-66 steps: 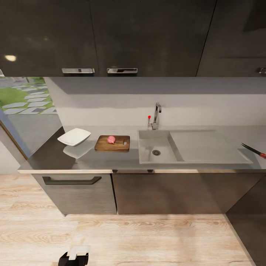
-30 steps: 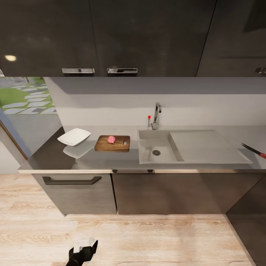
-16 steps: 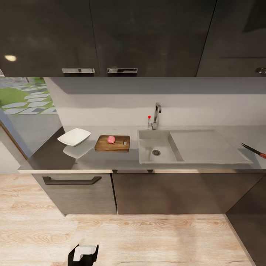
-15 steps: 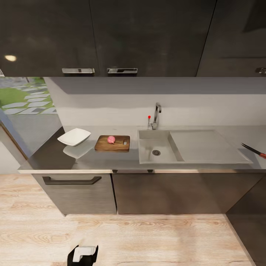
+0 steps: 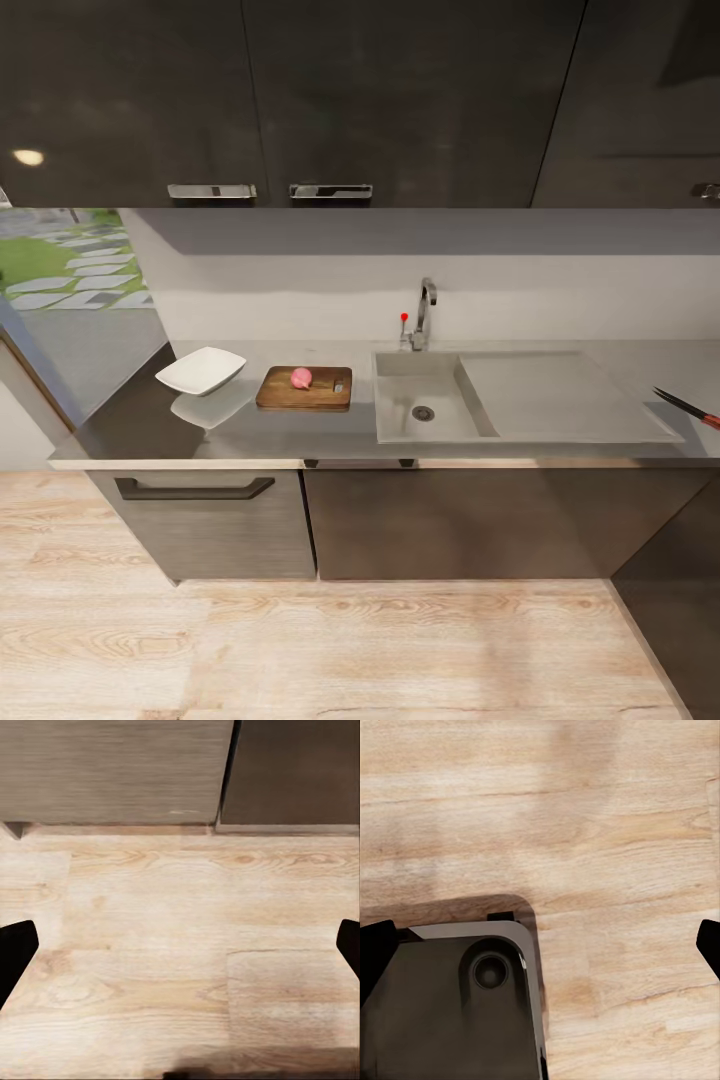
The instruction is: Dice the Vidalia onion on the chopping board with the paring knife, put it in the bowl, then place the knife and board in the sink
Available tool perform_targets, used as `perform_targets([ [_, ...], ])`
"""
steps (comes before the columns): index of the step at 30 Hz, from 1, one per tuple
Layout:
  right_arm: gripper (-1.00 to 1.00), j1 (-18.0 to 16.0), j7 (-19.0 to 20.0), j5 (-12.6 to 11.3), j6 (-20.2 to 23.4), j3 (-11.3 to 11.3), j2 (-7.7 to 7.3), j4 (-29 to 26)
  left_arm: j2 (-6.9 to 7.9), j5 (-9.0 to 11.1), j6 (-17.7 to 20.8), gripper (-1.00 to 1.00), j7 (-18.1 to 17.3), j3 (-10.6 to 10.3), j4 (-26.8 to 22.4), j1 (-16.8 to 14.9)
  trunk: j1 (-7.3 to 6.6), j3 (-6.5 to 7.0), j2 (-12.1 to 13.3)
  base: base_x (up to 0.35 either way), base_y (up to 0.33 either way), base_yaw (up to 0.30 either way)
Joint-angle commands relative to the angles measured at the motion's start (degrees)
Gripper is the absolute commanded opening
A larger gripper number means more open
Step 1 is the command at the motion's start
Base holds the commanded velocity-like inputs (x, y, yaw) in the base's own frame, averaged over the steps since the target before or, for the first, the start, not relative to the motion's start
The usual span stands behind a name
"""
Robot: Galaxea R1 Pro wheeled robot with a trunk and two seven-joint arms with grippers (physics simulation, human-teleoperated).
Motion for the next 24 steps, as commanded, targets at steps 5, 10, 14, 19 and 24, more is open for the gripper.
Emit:
perform_targets([
  [5, 1.0, 0.01, -0.31, -0.41, -0.09, 0.46, -0.04, -0.08, -0.54, 0.61, -0.16, 1.0, -0.28, 0.3, 0.82, 0.07, 0.03, -0.09, -0.1, 0.0, 0.0, 0.0],
  [10, 1.0, 0.01, -0.32, -0.41, -0.09, 0.51, -0.04, -0.08, -3.39, 0.4, -0.17, 1.0, -0.21, 0.46, -2.46, 0.14, 0.03, -0.09, -0.1, 0.0, 0.0, 0.0],
  [14, 1.0, 0.01, -0.33, -0.41, -0.09, 0.53, -0.04, -0.08, -3.81, 0.29, 0.11, 1.0, -0.06, 0.47, -5.12, 0.56, 0.03, -0.09, -0.1, 0.0, 0.0, 0.0],
  [19, 1.0, 0.01, -0.33, -0.41, -0.09, 0.54, -0.04, -0.08, -4.72, 0.37, 0.25, 1.0, 4.21, 0.47, -11.98, 5.26, 0.03, -0.09, -0.1, 0.0, 0.0, 0.0],
  [24, 1.0, 0.01, -0.34, -0.41, -0.09, 0.54, -0.04, -0.08, -4.9, 0.37, 0.15, 1.0, 5.41, 0.48, -15.22, 7.72, 0.03, -0.09, -0.1, 0.0, 0.0, 0.0],
])
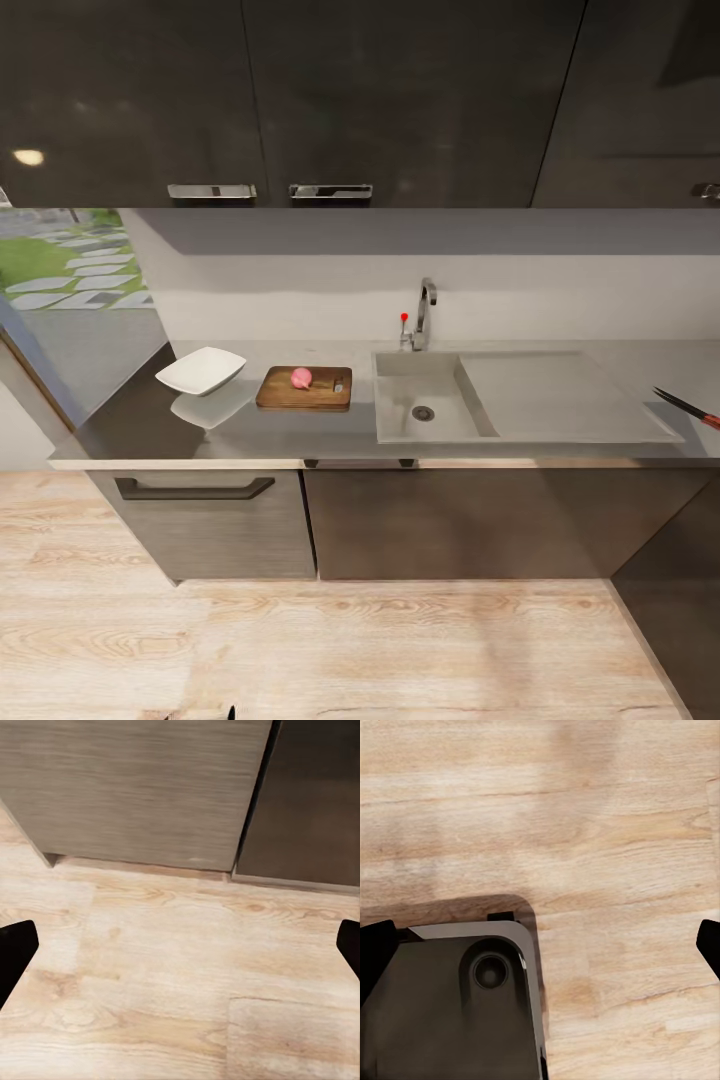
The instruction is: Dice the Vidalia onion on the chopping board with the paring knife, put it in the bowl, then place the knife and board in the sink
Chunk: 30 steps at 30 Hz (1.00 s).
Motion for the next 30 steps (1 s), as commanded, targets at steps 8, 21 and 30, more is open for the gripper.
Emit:
perform_targets([
  [8, 1.0, 0.01, -0.32, -0.41, -0.08, 0.5, -0.04, -0.08, -0.04, -0.15, -0.4, 1.0, 0.39, 0.08, -6.88, 4.9, 0.04, -0.09, -0.1, 0.0, 0.0, 0.0],
  [21, 1.0, 0.01, -0.32, -0.41, -0.08, 0.5, -0.04, -0.08, 1.11, 0.82, -4.45, 1.0, 0.34, 0.16, -8.1, 7.69, 0.04, -0.09, -0.1, 0.0, 0.0, 0.0],
  [30, 1.0, 0.01, -0.31, -0.41, -0.08, 0.5, -0.04, -0.08, 1.65, 3.15, -4.71, 1.0, 0.16, 0.15, -5.42, 7.7, 0.04, -0.09, -0.1, 0.0, 0.0, 0.0],
])
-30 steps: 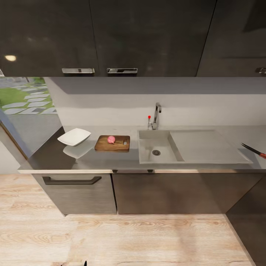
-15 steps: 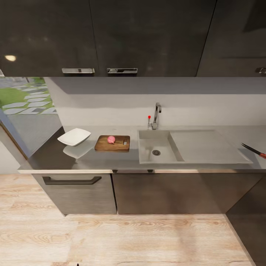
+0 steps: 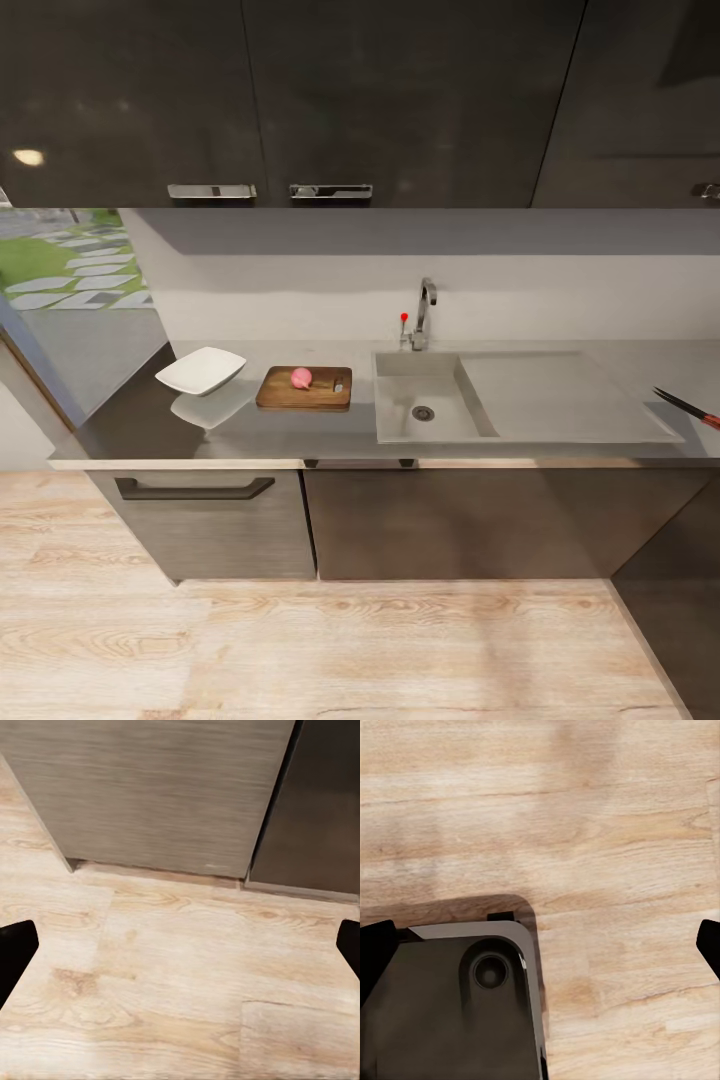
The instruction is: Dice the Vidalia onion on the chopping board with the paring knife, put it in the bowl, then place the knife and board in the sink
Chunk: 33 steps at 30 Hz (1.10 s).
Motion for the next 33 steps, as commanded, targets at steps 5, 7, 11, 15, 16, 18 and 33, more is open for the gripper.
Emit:
perform_targets([
  [5, 1.0, 0.01, -0.33, -0.41, -0.08, 0.5, -0.04, -0.08, -0.05, 0.01, -0.13, 1.0, 0.11, 0.02, 0.95, 0.02, 0.03, -0.09, -0.1, 0.0, 0.0, 0.0],
  [7, 1.0, 0.01, -0.33, -0.41, -0.08, 0.5, -0.04, -0.08, -0.06, -0.02, -0.14, 1.0, 0.11, 0.02, 1.26, 0.02, 0.03, -0.09, -0.1, 0.0, 0.0, 0.0],
  [11, 1.0, 0.01, -0.17, -0.5, -0.1, 0.44, 0.02, -0.08, -0.08, -0.08, -0.14, 1.0, 0.11, -0.03, 2.12, 0.03, 0.03, -0.09, -0.1, 0.0, 0.0, 0.0],
  [15, 1.0, 0.01, -0.08, -0.56, -0.18, 0.38, 0.48, -0.08, -0.1, -0.23, -0.14, 1.0, 0.11, -0.24, 3.23, 0.0, 0.03, -0.09, -0.1, 0.0, 0.0, 0.0],
  [16, 1.0, 0.01, -0.08, -0.58, -0.19, 0.36, 0.56, -0.11, -0.1, -0.26, -0.14, 1.0, 0.11, -0.27, 3.53, 0.0, 0.03, -0.09, -0.1, 0.0, 0.0, 0.0],
  [18, 1.0, 0.01, -0.09, -0.65, -0.17, 0.34, 0.69, -0.14, -0.1, -0.29, -0.22, 1.0, 0.11, -0.3, 3.96, -0.01, 0.03, -0.09, -0.1, 0.0, 0.0, 0.0],
  [33, 1.0, 0.01, -0.98, -0.49, -7.24, -0.33, -1.39, -21.39, -0.1, -0.31, -0.32, 1.0, 0.11, -0.68, 5.55, 0.05, 0.03, -0.09, -0.1, 0.0, 0.0, 0.0],
])
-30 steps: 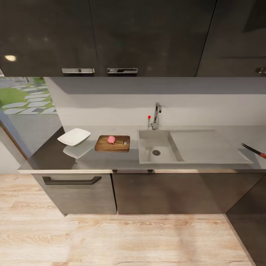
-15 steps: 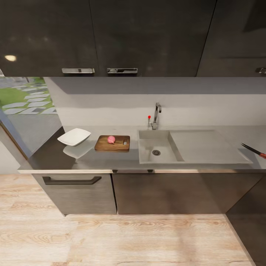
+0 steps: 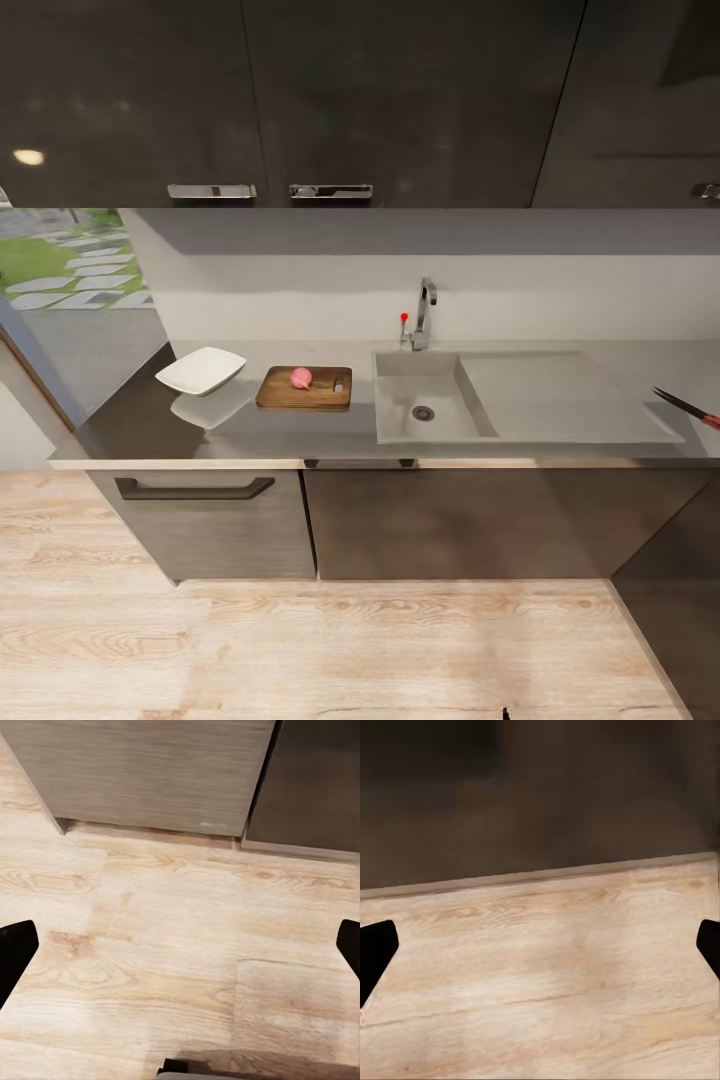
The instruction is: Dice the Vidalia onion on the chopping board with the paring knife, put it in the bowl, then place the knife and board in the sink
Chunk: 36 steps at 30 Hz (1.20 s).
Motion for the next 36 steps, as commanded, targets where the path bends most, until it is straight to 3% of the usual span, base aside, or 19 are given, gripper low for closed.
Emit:
perform_targets([
  [1, 1.0, 0.02, -0.58, -0.48, -0.15, -0.2, -0.31, -2.72, -0.03, -0.05, -0.1, 1.0, 0.12, 0.03, -0.01, 0.0, 0.04, -0.09, -0.1, 0.0, 0.0, 0.0],
  [6, 1.0, 0.02, -2.67, -0.47, -0.19, -5.79, -0.27, -11.48, -0.03, -0.03, -0.1, 1.0, 0.12, 0.03, 0.12, -0.03, 0.04, -0.08, -0.1, 0.0, 0.0, -0.016],
  [10, 1.0, 0.02, -3.47, -0.48, -0.31, -7.55, -0.18, -12.93, -0.03, -0.05, -0.1, 1.0, 0.12, 0.03, 0.7, -0.05, 0.04, 0.07, -0.1, 0.0, 0.0, -0.156],
  [36, 1.0, 0.02, -3.59, -0.4, -0.41, -8.03, -0.12, -12.82, -0.14, -0.06, -0.1, 1.0, 0.12, 0.02, 2.56, -0.07, 0.04, 1.49, -0.1, 0.0, 0.0, -0.223],
])
